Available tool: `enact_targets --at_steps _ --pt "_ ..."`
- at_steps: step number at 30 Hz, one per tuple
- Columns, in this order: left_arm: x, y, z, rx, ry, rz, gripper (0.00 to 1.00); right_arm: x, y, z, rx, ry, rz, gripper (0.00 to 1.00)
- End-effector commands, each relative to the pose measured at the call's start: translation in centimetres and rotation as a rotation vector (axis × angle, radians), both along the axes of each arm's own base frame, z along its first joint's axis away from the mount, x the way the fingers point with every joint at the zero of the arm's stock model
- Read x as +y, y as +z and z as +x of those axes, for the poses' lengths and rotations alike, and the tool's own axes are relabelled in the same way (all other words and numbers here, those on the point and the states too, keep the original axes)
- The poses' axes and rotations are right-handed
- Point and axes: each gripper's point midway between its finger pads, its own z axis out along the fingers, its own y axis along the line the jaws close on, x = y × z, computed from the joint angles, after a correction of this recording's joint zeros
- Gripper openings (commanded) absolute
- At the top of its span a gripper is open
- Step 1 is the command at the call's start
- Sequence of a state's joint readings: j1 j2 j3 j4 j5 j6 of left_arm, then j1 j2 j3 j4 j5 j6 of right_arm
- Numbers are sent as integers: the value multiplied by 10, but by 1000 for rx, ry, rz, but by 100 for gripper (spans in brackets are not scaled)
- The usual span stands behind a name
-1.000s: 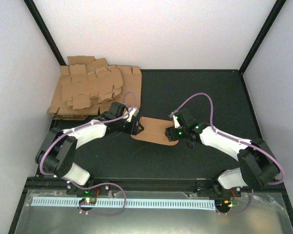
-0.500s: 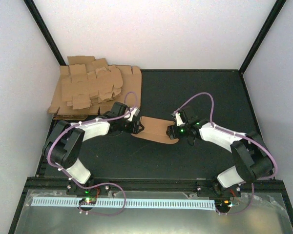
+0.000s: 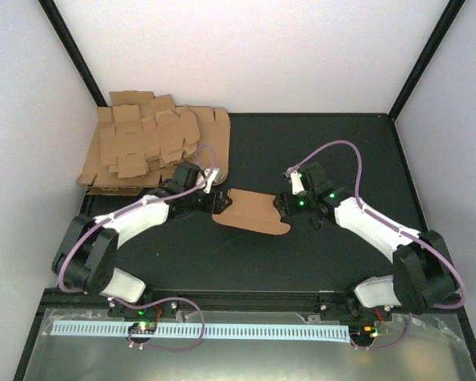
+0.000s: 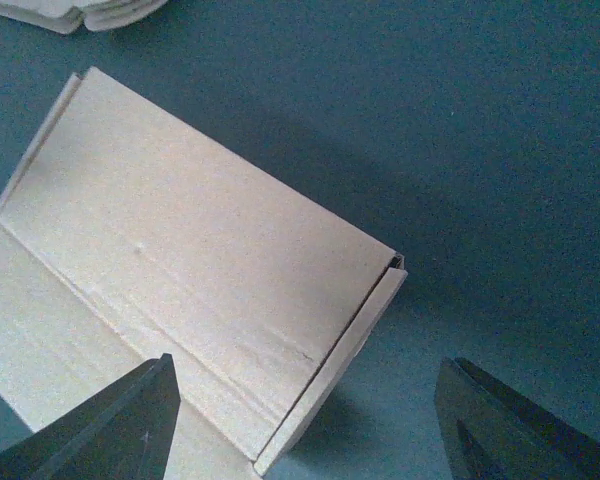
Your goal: Fold the paper box
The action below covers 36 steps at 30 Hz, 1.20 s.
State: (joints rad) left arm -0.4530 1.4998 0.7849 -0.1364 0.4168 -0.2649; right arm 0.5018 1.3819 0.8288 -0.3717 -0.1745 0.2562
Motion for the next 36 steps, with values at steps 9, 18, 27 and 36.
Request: enact_targets --at_steps 9,18,27,36 --pt "19 8 -49 -18 -25 -1 61 19 37 21 -59 77 -3 73" --pt "16 0 -41 -27 -50 31 70 62 37 35 -60 229 -99 76" --pt "7 -15 -35 35 -79 54 66 59 -6 53 -22 214 -216 79" --pt "3 -16 -34 66 -108 69 64 54 -35 49 27 205 -248 79"
